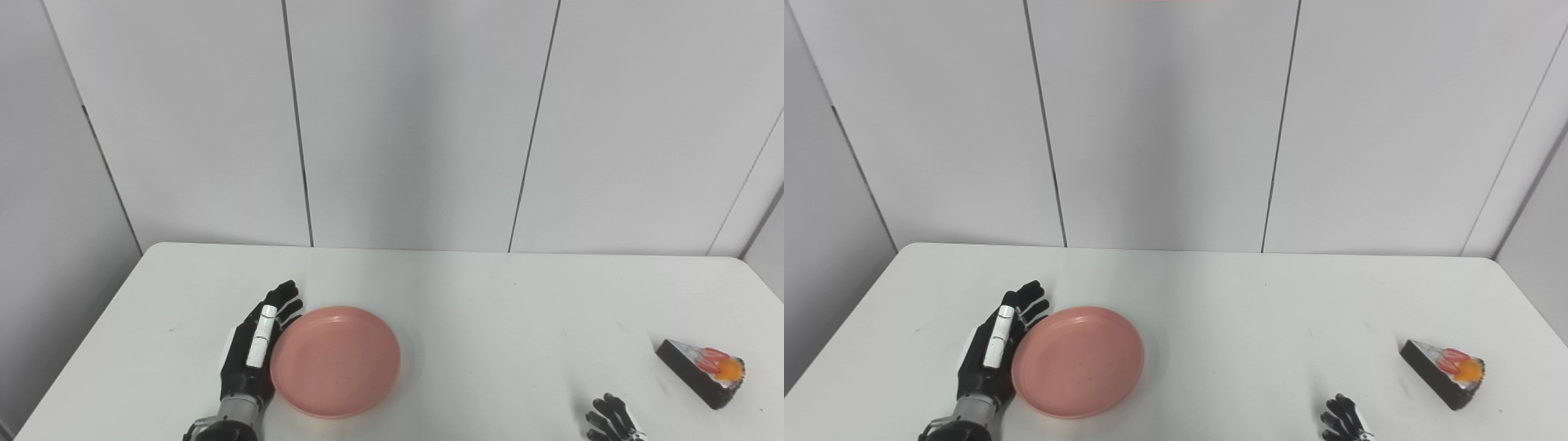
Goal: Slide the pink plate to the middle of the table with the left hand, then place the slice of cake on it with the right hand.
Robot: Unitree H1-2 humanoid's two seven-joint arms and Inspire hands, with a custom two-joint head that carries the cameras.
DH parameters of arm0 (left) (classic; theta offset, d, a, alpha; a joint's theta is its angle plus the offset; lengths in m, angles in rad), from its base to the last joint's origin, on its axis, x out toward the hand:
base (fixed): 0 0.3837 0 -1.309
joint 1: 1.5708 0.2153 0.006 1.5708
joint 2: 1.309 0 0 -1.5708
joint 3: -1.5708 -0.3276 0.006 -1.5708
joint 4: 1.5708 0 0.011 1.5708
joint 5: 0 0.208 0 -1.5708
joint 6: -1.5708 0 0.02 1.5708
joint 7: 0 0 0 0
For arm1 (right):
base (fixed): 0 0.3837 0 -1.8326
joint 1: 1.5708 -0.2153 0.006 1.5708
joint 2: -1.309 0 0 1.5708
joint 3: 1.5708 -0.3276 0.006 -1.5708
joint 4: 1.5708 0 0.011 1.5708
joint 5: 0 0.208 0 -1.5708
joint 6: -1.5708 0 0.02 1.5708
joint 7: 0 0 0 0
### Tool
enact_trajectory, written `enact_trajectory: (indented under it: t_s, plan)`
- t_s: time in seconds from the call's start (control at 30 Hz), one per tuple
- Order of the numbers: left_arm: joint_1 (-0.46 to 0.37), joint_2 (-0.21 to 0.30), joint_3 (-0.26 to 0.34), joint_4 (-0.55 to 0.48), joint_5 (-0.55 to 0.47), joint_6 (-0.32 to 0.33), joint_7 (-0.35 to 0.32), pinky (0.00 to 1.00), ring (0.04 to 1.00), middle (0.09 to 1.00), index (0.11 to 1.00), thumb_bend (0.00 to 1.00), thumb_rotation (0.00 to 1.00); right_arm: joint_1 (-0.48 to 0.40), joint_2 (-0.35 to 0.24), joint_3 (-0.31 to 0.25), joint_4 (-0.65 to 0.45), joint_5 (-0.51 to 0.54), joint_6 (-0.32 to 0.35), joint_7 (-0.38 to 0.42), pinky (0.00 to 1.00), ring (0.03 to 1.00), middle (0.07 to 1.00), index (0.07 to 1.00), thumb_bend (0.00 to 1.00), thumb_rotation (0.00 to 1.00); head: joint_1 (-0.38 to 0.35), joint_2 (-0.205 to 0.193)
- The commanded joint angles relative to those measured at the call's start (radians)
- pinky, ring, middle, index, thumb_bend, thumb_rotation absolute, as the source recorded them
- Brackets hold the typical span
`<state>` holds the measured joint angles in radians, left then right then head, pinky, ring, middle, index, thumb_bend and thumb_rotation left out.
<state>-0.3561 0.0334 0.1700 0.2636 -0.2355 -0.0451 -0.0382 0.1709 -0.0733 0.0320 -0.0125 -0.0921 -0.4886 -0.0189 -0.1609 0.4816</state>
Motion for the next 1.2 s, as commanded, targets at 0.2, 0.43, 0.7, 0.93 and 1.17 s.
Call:
enact_trajectory:
  t_s: [0.2, 0.43, 0.7, 0.93, 1.17]
  plan:
    - [-0.012, -0.052, -0.007, 0.010, 0.011, -0.014, 0.033, 0.81, 0.847, 0.851, 0.742, 0.85, 0.77, 0.026, 0.057, 0.050, -0.010, -0.044, 0.060, 0.003, 0.81, 0.855, 0.893, 0.909, 0.80, 0.87, -0.042, 0.021]
    - [-0.012, -0.070, -0.006, 0.020, -0.001, 0.023, 0.041, 0.82, 0.840, 0.847, 0.748, 0.83, 0.78, 0.018, 0.091, 0.070, -0.035, -0.083, 0.082, -0.001, 0.83, 0.866, 0.908, 0.924, 0.79, 0.90, -0.120, 0.057]
    - [-0.014, -0.079, -0.002, 0.012, -0.013, 0.083, 0.045, 0.80, 0.830, 0.835, 0.734, 0.84, 0.76, 0.005, 0.129, 0.095, -0.078, -0.135, 0.141, -0.011, 0.83, 0.874, 0.920, 0.932, 0.78, 0.93, -0.220, 0.110]
    - [-0.008, -0.081, -0.021, 0.031, -0.003, 0.072, 0.032, 0.76, 0.801, 0.819, 0.722, 0.87, 0.74, -0.006, 0.161, 0.117, -0.095, -0.162, 0.171, -0.017, 0.83, 0.875, 0.929, 0.931, 0.78, 0.92, -0.292, 0.118]
    - [0.004, -0.072, -0.040, 0.054, -0.001, 0.048, 0.014, 0.77, 0.811, 0.830, 0.726, 0.92, 0.73, -0.011, 0.179, 0.135, -0.102, -0.188, 0.191, -0.028, 0.85, 0.872, 0.927, 0.931, 0.78, 0.91, -0.338, 0.117]
